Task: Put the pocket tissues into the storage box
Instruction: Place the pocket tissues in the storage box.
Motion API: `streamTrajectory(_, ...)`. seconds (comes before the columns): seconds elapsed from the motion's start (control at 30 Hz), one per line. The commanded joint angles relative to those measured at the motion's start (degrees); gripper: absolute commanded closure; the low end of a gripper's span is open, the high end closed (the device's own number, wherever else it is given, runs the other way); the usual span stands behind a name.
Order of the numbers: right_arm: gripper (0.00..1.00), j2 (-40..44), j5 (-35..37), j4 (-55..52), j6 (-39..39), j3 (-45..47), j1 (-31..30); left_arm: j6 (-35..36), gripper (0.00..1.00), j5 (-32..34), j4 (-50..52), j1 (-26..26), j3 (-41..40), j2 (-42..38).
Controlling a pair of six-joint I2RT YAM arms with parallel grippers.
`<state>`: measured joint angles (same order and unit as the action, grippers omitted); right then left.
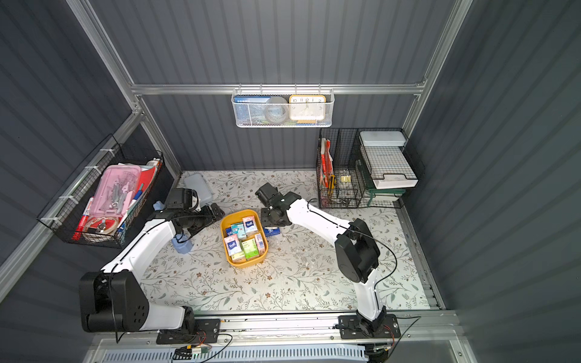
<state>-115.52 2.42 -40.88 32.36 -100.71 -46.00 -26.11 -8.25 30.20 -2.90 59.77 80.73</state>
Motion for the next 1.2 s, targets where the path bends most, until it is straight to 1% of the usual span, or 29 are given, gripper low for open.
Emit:
streamTrajectory(0.0,0.58,-3.22,-3.36,-3.42,-3.79,-5.27,-2.16,-0.33,0.01,1.37,1.52,0.17,-1.37,-1.85)
streamTrajectory(0.13,0.57,-8.74,-4.00,-6.54,-6.33,-13.06,-4.34,-0.17,0.01,2.09,2.40,0.26,-2.24,-2.66)
streamTrajectory(0.23,0.56,-12.30,-4.29,-9.80,-7.95,-17.94,-4.90,0.34,0.01,2.96,3.19,0.35,-2.30,-3.36)
streamTrajectory(0.33,0.55,-14.68,-4.13,-11.37,-9.43,-20.62,-5.11,0.85,0.01,4.00,3.95,0.43,-2.04,-4.04)
streamTrajectory(0.57,0.53,-17.13,-2.61,-13.10,-11.17,-22.61,-5.65,1.54,0.01,4.89,4.68,0.44,-1.58,-5.14)
streamTrajectory(0.63,0.51,-17.45,-2.43,-13.34,-11.40,-23.07,-5.86,1.87,0.01,5.08,4.95,0.42,-1.46,-5.23)
streamTrajectory(0.73,0.42,-17.56,-2.48,-13.17,-11.11,-23.39,-6.03,2.24,0.01,5.05,5.13,0.37,-1.29,-5.25)
streamTrajectory(0.77,0.37,-17.54,-2.51,-13.04,-10.96,-23.44,-6.03,2.21,0.01,5.00,5.22,0.43,-1.23,-5.15)
streamTrajectory(0.93,0.27,-16.14,-1.96,-12.81,-10.39,-23.64,-5.87,2.66,0.01,4.71,5.31,0.43,-0.95,-5.41)
streamTrajectory(0.97,0.27,-15.59,-1.73,-12.71,-10.30,-23.59,-5.71,2.92,0.01,4.63,5.32,0.44,-0.70,-5.33)
streamTrajectory(1.03,0.26,-14.14,-1.09,-12.80,-9.80,-23.53,-5.15,5.86,0.01,5.02,5.60,0.44,0.42,-4.99)
streamTrajectory(1.07,0.26,-13.26,-1.14,-12.85,-9.56,-23.28,-4.76,5.92,0.01,5.17,5.11,0.36,1.17,-4.68)
streamTrajectory(1.17,0.26,-10.17,-1.49,-12.62,-9.18,-21.06,-2.85,6.42,0.01,2.39,5.90,0.26,3.68,-3.04)
